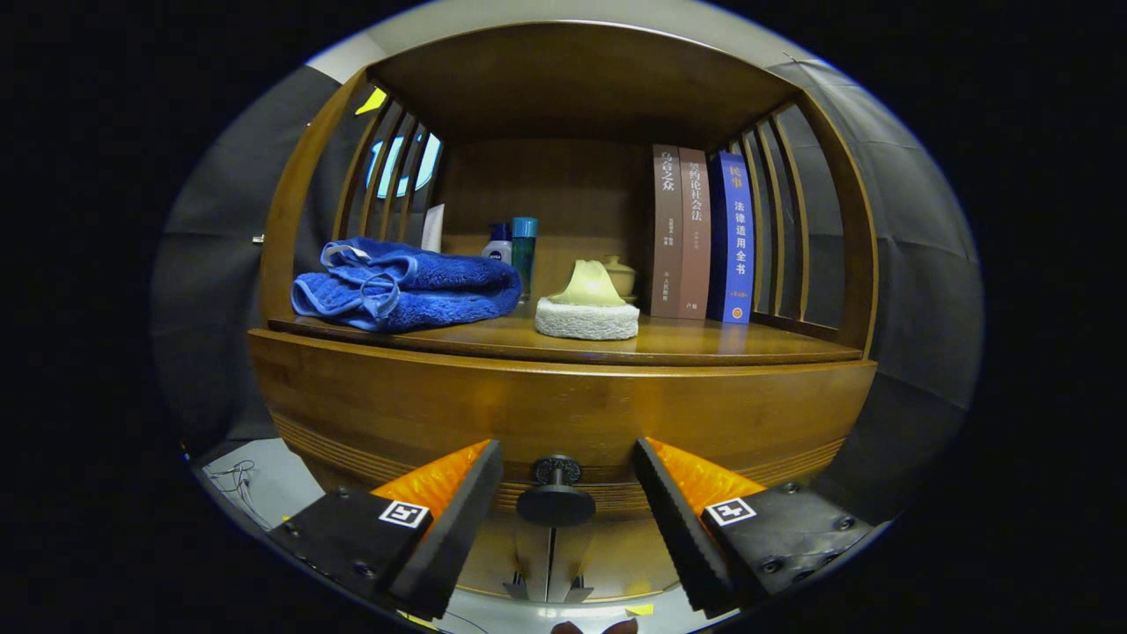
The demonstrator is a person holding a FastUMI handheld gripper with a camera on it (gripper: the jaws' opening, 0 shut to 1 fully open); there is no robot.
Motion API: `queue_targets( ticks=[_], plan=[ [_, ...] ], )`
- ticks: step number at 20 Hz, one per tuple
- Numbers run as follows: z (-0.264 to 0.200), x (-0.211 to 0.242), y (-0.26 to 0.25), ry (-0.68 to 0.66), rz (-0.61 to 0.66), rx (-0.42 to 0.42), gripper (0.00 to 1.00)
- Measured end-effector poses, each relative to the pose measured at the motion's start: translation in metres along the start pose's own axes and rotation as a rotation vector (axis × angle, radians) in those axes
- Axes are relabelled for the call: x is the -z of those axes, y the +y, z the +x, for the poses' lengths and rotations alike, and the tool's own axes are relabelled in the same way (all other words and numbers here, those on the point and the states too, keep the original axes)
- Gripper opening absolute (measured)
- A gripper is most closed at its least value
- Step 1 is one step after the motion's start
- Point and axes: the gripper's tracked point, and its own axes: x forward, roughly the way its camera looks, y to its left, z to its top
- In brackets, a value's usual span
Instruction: Pull open the drawer, take out the items inside it, and place them on the countertop above the cabinet.
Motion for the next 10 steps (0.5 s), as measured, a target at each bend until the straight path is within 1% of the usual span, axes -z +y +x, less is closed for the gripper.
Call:
queue_targets(
  ticks=[7,10],
  plan=[
    [0.002,0.000,0.003,-0.003,-0.017,0.010,0.98],
    [-0.006,-0.011,0.009,-0.016,-0.015,-0.026,0.99]
  ],
)
